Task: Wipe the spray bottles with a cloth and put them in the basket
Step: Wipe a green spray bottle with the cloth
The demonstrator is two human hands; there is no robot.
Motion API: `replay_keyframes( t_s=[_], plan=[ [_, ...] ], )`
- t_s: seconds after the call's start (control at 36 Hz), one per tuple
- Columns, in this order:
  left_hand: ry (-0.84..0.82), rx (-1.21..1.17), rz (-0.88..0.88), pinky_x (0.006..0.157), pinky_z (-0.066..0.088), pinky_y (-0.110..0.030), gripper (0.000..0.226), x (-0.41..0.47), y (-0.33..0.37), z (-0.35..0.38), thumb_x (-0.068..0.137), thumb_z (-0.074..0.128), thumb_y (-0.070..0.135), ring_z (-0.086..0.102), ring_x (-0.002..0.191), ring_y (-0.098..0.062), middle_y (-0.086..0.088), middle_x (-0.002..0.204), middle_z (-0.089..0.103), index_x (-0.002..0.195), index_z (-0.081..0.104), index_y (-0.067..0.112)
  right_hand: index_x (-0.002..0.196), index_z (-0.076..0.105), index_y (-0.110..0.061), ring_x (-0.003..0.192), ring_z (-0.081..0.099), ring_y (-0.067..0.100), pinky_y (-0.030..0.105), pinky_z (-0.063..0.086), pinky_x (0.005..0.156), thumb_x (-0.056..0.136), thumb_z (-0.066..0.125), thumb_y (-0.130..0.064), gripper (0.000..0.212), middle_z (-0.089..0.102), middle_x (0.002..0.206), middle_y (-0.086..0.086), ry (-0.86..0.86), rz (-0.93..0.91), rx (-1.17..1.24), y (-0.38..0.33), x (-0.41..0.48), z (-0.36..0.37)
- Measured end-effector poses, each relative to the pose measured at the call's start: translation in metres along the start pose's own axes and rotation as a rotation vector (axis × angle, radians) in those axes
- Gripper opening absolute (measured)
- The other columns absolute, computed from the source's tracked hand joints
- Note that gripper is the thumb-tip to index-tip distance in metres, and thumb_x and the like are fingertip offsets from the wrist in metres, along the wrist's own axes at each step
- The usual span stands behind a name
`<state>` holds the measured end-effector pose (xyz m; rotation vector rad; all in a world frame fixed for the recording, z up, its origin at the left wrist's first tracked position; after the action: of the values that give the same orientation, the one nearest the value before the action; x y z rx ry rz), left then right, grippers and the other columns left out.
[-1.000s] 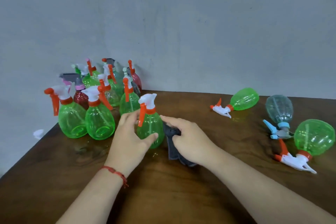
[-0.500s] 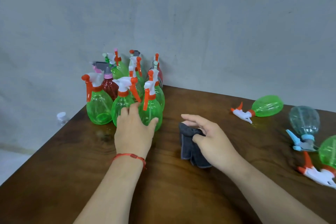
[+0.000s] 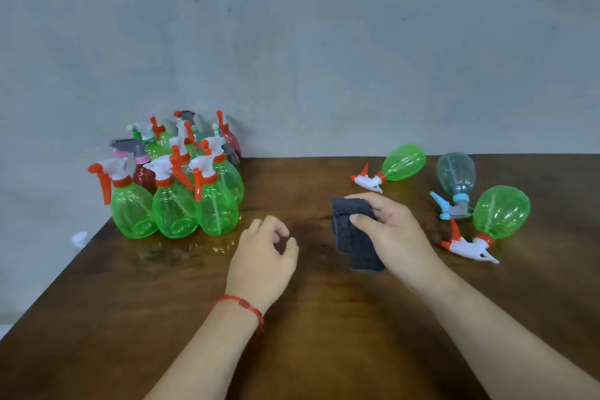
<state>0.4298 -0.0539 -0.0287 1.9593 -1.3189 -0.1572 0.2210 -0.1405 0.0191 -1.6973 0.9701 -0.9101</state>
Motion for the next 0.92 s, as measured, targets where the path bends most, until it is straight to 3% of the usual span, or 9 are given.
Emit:
replay_keyframes(
  t_s=[0.14,0.19,0.28,0.44,0.56,0.64,0.75,0.83,0.92],
  plan=[
    [-0.24,0.14,0.137,0.064,0.035,-0.012,0.009,0.01,0.061,0.041,0.101,0.064,0.04,0.059,0.092,-0.006,0.018,0.105,0.058,0.108,0.059,0.04,0.109,0.073,-0.042,0.1,0.07,0.003,0.043,0.06,0.096,0.103,0.062,-0.015,0.03,0.075,0.103,-0.022,0.155,-0.014,-0.012,0.033,-0.003,-0.049],
    [-0.287,0.178,0.197,0.075,0.043,-0.012,0.014,0.02,0.085,0.056,0.103,0.062,0.038,0.06,0.1,-0.008,0.015,0.114,0.059,0.117,0.06,0.039,0.109,0.072,-0.043,0.099,0.068,0.002,0.044,0.06,0.095,0.103,0.061,-0.016,0.03,0.074,0.102,-0.023,0.223,-0.023,-0.018,0.044,0.005,-0.066],
    [-0.337,0.322,0.307,0.101,0.047,-0.029,0.017,0.04,0.115,0.078,0.102,0.061,0.03,0.053,0.114,-0.012,0.011,0.122,0.057,0.118,0.06,0.036,0.111,0.072,-0.039,0.101,0.068,0.003,0.047,0.057,0.099,0.102,0.06,-0.012,0.031,0.075,0.104,-0.02,0.322,-0.054,0.035,0.054,0.024,-0.092],
    [-0.42,0.486,0.396,0.061,0.034,-0.028,0.023,0.091,0.156,0.099,0.092,0.061,0.017,0.05,0.077,-0.017,0.004,0.097,0.049,0.102,0.042,0.025,0.118,0.072,-0.036,0.106,0.067,0.001,0.039,0.057,0.097,0.102,0.057,-0.01,0.033,0.073,0.107,-0.022,0.483,-0.113,0.138,0.075,0.045,-0.125],
    [-0.365,0.612,0.437,0.061,0.037,-0.033,0.028,0.136,0.172,0.12,0.101,0.054,0.022,0.051,0.072,-0.023,0.005,0.071,0.047,0.077,0.039,0.026,0.118,0.072,-0.034,0.101,0.067,-0.002,0.024,0.052,0.086,0.1,0.058,-0.008,0.034,0.074,0.103,-0.023,0.489,-0.146,0.084,0.084,0.052,-0.126],
    [-0.371,0.679,0.417,0.066,0.035,-0.032,0.041,0.171,0.177,0.143,0.106,0.048,0.022,0.053,0.081,-0.026,0.002,0.071,0.049,0.066,0.039,0.022,0.118,0.072,-0.033,0.099,0.067,0.001,0.023,0.052,0.084,0.099,0.059,-0.008,0.034,0.074,0.102,-0.02,0.468,-0.158,0.055,0.089,0.054,-0.125],
    [-0.387,0.774,0.506,0.073,0.04,-0.034,0.033,0.209,0.192,0.173,0.106,0.046,0.021,0.061,0.093,-0.032,-0.011,0.097,0.071,0.073,0.047,0.021,0.117,0.072,-0.032,0.089,0.068,0.009,0.03,0.056,0.081,0.098,0.06,-0.008,0.033,0.073,0.096,-0.018,0.517,-0.187,0.034,0.095,0.06,-0.131],
    [-0.322,0.79,0.708,0.066,0.038,-0.036,0.033,0.224,0.216,0.184,0.104,0.053,0.023,0.065,0.086,-0.039,-0.014,0.087,0.07,0.072,0.042,0.022,0.115,0.071,-0.033,0.082,0.068,0.014,0.039,0.058,0.075,0.098,0.058,-0.009,0.033,0.07,0.086,-0.016,0.548,-0.208,0.056,0.101,0.064,-0.135],
    [-0.343,0.9,0.987,0.065,0.038,-0.035,0.015,0.233,0.239,0.198,0.093,0.068,0.021,0.065,0.092,-0.033,-0.006,0.102,0.066,0.104,0.057,0.018,0.116,0.072,-0.03,0.094,0.068,0.01,0.034,0.056,0.082,0.097,0.061,-0.005,0.033,0.072,0.095,-0.017,0.578,-0.231,0.043,0.1,0.063,-0.137]
  ],
)
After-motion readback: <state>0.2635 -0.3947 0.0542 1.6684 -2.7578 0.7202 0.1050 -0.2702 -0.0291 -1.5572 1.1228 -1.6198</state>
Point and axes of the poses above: each hand's wrist, its own x-axis towards the middle knuckle, its own z-axis out of the palm, y = z × x, the point moved 5 cm from there along x, towards the middle knuckle
